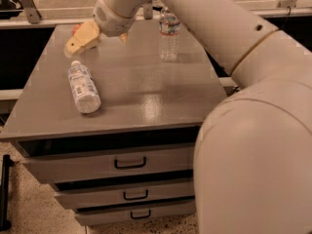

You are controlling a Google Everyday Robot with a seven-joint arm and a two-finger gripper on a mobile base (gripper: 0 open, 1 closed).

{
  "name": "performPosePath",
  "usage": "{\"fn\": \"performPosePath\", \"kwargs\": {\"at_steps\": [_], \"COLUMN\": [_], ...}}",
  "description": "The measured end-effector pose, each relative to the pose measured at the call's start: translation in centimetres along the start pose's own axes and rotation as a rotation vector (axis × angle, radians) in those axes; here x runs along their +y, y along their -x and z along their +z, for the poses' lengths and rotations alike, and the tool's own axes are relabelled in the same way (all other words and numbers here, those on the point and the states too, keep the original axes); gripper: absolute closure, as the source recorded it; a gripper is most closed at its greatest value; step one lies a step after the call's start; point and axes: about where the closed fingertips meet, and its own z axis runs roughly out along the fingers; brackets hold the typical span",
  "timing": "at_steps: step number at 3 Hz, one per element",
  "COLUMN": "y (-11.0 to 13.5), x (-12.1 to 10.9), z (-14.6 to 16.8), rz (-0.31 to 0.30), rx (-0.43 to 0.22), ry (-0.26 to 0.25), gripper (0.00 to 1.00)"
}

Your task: Place blue plastic bottle upright

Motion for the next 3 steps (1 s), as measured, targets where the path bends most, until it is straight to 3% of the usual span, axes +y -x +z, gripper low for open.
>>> {"fn": "performPosePath", "kwargs": {"at_steps": [2,3], "y": [0.2,0.6], "x": [0.8,1.9], "z": [6.6,9.0], "rz": [0.208,0.241], "rx": [0.104,0.148], "ry": [-0.032,-0.036], "gripper": [0.0,0.0]}}
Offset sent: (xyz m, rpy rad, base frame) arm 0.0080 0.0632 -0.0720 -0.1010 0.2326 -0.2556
